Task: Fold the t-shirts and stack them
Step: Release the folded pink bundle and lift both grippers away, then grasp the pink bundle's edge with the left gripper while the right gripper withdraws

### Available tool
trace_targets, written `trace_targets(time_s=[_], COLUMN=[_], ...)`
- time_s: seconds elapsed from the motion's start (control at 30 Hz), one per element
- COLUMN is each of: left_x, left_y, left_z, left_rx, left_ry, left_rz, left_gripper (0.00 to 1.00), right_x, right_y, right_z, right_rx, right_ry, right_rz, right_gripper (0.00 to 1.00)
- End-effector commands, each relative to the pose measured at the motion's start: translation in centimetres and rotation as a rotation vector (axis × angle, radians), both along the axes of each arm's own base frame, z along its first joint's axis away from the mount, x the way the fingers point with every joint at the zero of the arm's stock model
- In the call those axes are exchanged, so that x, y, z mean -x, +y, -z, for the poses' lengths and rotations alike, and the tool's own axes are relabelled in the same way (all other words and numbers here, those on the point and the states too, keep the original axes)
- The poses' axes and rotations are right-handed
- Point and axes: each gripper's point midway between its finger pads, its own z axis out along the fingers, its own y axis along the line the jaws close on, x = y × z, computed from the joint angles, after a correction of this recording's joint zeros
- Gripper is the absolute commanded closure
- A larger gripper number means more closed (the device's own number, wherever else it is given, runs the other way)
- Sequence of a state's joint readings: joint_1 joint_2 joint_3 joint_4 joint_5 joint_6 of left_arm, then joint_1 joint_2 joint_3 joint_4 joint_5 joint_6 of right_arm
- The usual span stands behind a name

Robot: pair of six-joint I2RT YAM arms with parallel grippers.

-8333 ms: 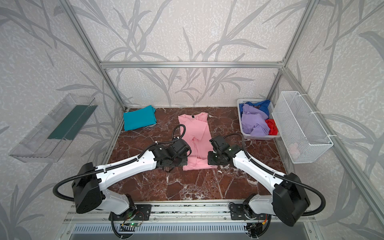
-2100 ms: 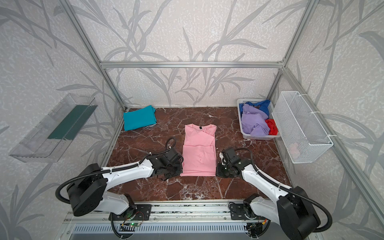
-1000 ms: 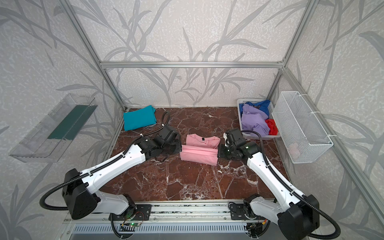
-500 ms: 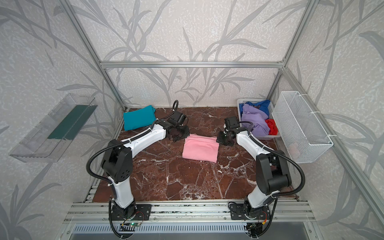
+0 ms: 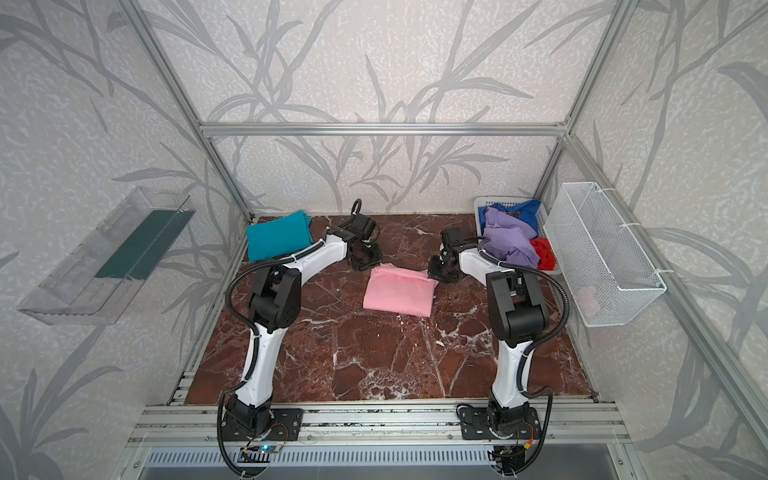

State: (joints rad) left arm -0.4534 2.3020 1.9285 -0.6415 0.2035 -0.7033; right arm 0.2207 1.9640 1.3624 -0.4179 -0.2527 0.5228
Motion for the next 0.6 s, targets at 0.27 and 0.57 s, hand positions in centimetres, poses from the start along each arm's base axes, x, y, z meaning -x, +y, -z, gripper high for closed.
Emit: trace_targets(time_s=[0.27, 0.57], left_x=[-0.4, 4.6], left_y=[2.8, -0.1], left_z=[-9.6, -2.6], left_rx=[-0.061, -0.018], left_ry=[-0.195, -0.027], left_rz=[-0.017, 0.054], left_gripper=[0.75, 0.73], right_x=[-1.6, 3.3], right_y=[-0.2, 3.7], right_z=[-9.9, -4.1], right_rx=[0.075, 0.043], right_ry=[-0.27, -0.143], right_rz=[-0.002, -0.112], right_gripper=[0.76, 1.0])
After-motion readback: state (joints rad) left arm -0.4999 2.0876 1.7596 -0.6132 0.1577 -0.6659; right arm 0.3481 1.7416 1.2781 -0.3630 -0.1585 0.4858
